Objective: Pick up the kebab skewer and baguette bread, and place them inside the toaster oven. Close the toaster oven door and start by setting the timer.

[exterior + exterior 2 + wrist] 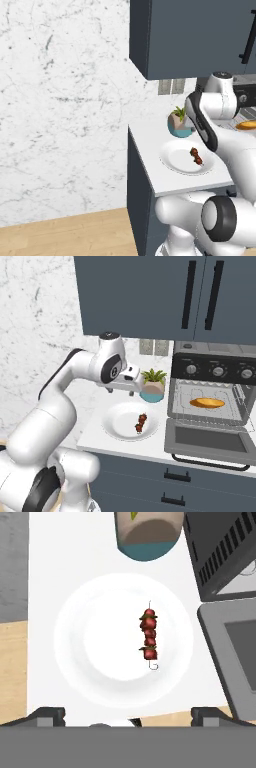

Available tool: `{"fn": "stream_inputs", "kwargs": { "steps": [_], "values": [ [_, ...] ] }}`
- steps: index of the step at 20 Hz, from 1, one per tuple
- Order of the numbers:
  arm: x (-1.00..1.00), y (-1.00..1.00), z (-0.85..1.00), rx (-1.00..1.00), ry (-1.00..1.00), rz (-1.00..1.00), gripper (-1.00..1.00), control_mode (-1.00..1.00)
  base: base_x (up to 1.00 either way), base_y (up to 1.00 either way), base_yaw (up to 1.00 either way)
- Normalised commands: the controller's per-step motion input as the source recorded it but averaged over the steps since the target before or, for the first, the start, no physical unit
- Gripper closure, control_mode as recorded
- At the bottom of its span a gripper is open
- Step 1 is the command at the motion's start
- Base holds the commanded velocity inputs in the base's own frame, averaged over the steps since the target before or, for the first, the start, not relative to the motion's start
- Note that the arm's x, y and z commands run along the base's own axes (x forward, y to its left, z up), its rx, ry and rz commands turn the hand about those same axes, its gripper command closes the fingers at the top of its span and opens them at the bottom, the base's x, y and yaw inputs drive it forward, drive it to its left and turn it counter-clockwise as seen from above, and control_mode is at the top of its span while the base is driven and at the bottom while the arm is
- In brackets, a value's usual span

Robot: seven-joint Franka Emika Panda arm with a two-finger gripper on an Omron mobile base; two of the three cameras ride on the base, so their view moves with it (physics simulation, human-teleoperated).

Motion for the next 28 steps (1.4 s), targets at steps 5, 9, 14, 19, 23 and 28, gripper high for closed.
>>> {"fn": "stream_inputs", "kwargs": {
  "steps": [5, 9, 14, 19, 23, 28],
  "values": [
    [0.28, -0.32, -0.50, 0.00, 0.02, 0.01, -1.00, -1.00, 0.00, 0.00, 0.00],
    [0.16, -0.26, -0.58, 0.00, 0.03, 0.00, -1.00, -1.00, 0.00, 0.00, 0.00],
    [0.23, -0.09, -0.53, 0.00, 0.05, 0.00, -1.00, -1.00, 0.00, 0.00, 0.00],
    [0.26, -0.16, -0.51, 0.00, 0.03, 0.00, -1.00, -1.00, 0.00, 0.00, 0.00],
    [0.15, -0.14, -0.48, 0.00, 0.04, 0.01, -1.00, -1.00, 0.00, 0.00, 0.00],
    [0.10, -0.01, -0.42, 0.00, 0.05, 0.01, -1.00, -1.00, 0.00, 0.00, 0.00]
  ]
}}
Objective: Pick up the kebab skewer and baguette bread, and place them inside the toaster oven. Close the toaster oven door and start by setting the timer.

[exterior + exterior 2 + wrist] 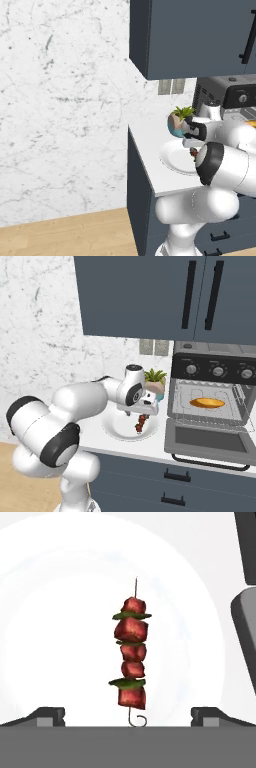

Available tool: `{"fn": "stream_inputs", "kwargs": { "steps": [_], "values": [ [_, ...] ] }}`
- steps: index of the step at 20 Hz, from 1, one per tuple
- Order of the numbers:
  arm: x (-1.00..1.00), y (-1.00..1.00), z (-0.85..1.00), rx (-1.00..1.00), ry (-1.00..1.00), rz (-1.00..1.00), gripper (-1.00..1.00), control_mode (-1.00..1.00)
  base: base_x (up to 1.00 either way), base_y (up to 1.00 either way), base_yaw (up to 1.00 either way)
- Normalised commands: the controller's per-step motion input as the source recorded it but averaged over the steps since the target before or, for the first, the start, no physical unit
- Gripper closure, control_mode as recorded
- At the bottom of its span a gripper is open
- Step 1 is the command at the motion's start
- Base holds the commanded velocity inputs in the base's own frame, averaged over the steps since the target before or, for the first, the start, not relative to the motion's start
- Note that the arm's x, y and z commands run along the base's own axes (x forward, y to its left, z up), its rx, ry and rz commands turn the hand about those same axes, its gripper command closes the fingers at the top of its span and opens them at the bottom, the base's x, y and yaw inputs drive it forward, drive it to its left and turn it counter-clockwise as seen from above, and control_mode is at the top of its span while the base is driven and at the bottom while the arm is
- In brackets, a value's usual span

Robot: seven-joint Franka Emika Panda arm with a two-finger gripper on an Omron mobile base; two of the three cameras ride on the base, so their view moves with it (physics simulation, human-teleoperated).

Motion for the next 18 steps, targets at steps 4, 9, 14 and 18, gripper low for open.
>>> {"fn": "stream_inputs", "kwargs": {
  "steps": [4, 9, 14, 18],
  "values": [
    [0.07, 0.00, -0.29, 0.00, 0.07, 0.02, -1.00, -1.00, 0.00, 0.00, 0.00],
    [0.07, 0.00, -0.21, 0.00, 0.05, 0.04, -1.00, -1.00, 0.00, 0.00, 0.00],
    [0.11, -0.01, -0.13, 0.00, 0.05, 0.05, -1.00, -1.00, 0.00, 0.00, 0.00],
    [0.12, -0.01, -0.09, 0.00, 0.05, 0.05, -1.00, -1.00, 0.00, 0.00, 0.00]
  ]
}}
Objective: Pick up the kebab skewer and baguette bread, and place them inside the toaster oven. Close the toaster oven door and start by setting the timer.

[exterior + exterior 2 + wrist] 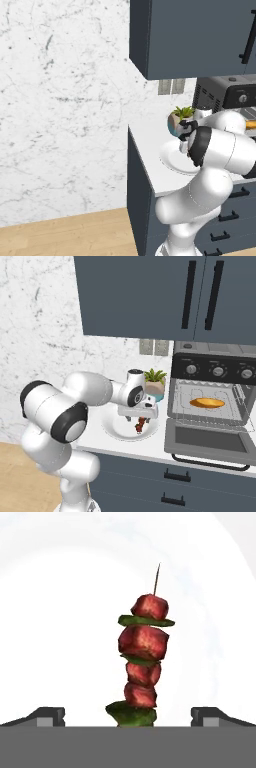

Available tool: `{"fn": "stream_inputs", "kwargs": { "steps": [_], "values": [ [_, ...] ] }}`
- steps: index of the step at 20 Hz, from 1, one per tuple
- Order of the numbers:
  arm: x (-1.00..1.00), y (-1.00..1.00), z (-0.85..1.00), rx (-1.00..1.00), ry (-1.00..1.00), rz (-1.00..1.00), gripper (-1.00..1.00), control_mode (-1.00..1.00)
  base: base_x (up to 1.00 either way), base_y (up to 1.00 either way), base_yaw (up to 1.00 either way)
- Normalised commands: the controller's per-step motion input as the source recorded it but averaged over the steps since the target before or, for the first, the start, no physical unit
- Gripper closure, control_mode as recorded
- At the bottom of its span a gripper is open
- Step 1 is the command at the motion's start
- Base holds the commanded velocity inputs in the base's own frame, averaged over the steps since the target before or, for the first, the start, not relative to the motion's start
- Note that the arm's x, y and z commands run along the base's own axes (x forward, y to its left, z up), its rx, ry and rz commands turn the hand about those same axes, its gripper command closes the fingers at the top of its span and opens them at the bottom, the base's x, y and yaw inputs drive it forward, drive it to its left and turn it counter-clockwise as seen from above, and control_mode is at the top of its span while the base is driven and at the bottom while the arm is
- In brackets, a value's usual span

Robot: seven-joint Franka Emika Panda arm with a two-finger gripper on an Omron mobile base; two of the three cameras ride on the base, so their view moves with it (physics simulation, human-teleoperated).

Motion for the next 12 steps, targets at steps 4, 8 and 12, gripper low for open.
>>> {"fn": "stream_inputs", "kwargs": {
  "steps": [4, 8, 12],
  "values": [
    [0.08, -0.05, -0.09, 0.00, 0.04, 0.06, -1.00, -1.00, 0.00, 0.00, 0.00],
    [0.03, -0.01, -0.08, 0.00, 0.04, 0.05, -1.00, -1.00, 0.00, 0.00, 0.00],
    [0.00, 0.00, -0.18, 0.00, 0.01, 0.05, -1.00, -1.00, 0.00, 0.00, 0.00]
  ]
}}
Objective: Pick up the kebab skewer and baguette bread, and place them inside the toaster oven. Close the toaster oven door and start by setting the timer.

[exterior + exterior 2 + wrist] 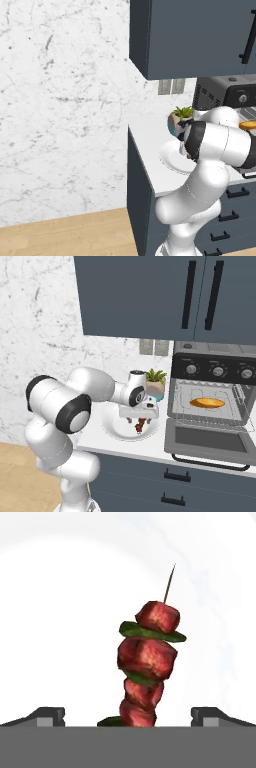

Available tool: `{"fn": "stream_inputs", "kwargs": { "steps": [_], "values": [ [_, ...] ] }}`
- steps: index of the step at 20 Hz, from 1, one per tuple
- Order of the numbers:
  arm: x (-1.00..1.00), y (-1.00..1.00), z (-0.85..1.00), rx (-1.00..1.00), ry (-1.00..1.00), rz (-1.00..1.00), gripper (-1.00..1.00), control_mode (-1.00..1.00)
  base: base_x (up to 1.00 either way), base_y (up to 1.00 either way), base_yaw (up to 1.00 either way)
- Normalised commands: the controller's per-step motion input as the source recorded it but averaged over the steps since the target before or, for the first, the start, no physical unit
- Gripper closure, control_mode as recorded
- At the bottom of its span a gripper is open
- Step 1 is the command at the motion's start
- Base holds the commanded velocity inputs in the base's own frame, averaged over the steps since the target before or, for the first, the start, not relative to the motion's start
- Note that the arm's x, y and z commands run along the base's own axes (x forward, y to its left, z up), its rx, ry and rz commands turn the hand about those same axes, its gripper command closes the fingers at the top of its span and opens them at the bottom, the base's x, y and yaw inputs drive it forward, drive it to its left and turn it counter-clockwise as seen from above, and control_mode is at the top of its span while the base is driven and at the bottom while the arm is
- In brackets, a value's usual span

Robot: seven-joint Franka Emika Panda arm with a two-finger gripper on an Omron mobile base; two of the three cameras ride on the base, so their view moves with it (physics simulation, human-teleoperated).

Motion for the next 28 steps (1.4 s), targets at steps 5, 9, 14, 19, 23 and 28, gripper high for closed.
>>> {"fn": "stream_inputs", "kwargs": {
  "steps": [5, 9, 14, 19, 23, 28],
  "values": [
    [0.01, -0.01, -0.31, 0.02, 0.00, 0.04, -1.00, -1.00, 0.00, 0.00, 0.00],
    [0.03, -0.01, -0.33, 0.03, 0.00, 0.03, -1.00, -1.00, 0.00, 0.00, 0.00],
    [0.00, 0.00, -0.21, 0.01, 0.00, 0.04, 1.00, -1.00, 0.00, 0.00, 0.00],
    [0.00, 0.00, -0.03, 0.00, 0.03, 0.05, 1.00, -1.00, 0.00, 0.00, 0.00],
    [0.00, 0.00, -0.08, 0.00, 0.01, 0.03, 1.00, -1.00, 0.00, 0.00, 0.00],
    [0.00, 0.00, 0.00, 0.00, 0.03, 0.00, 1.00, -1.00, 0.00, 0.00, 0.00]
  ]
}}
